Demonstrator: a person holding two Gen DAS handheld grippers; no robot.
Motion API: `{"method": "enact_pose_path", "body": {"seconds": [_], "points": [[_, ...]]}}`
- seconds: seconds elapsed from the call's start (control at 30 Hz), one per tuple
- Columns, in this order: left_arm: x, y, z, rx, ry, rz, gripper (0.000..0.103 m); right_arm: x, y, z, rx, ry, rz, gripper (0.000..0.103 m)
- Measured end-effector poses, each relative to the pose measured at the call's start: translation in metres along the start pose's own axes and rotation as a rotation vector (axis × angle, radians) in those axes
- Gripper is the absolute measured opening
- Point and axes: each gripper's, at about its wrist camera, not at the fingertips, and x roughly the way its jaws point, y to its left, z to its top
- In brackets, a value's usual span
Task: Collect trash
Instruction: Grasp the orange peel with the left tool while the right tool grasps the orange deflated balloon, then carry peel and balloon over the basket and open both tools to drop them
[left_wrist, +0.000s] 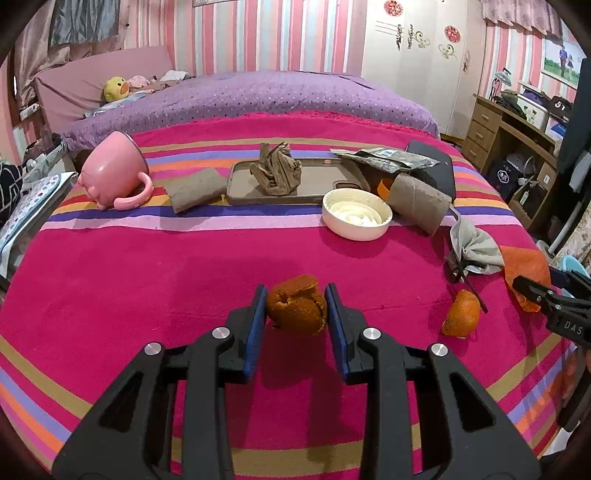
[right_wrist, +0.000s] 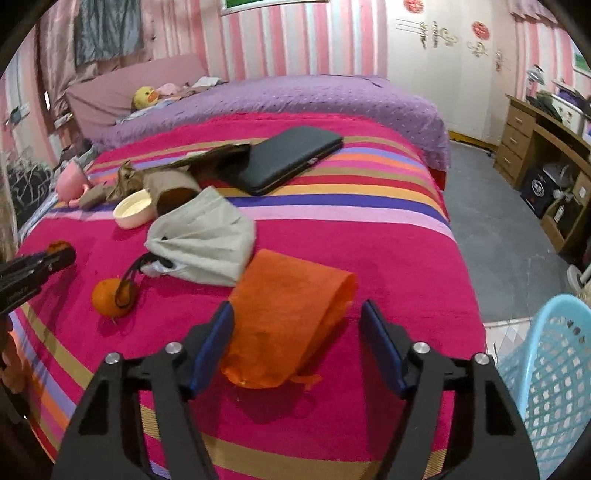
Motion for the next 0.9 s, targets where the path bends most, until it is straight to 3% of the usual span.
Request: {"method": "enact_pose_path", "body": {"seconds": [0.1,0.13,0.2,0.43,0.67,0.9], "points": [[0.000,-0.004,0.000,0.009,-0.001,0.005,0.030,-0.003,0.000,0.000,-0.001,-0.012,0.022,0.038],[0.000,-0.006,0.000,0.011,-0.004,0.008,0.030,-0.004,-0.002,-0.001,0.004,-0.019,0.033,0.024],[-0.002,-0.009,-0.001,0.016,-0.010,0.012,0.030,-0.009,-0.006,-0.001,0.016,-0.039,0.044,0.013],[-0.010,-0.016,-0.002,0.026,-0.034,0.020,0.030,-0.034,-0.022,0.004,0.001,-0.140,0.000,0.013],[-0.025,-0.024,0.001,0.004,-0.070,0.039,0.030,-0.049,-0.048,0.001,0.003,-0.166,-0.004,0.013],[-0.044,-0.056,0.008,0.030,-0.127,0.086,0.030,-0.072,-0.079,-0.004,-0.001,-0.201,-0.014,0.013]]}}
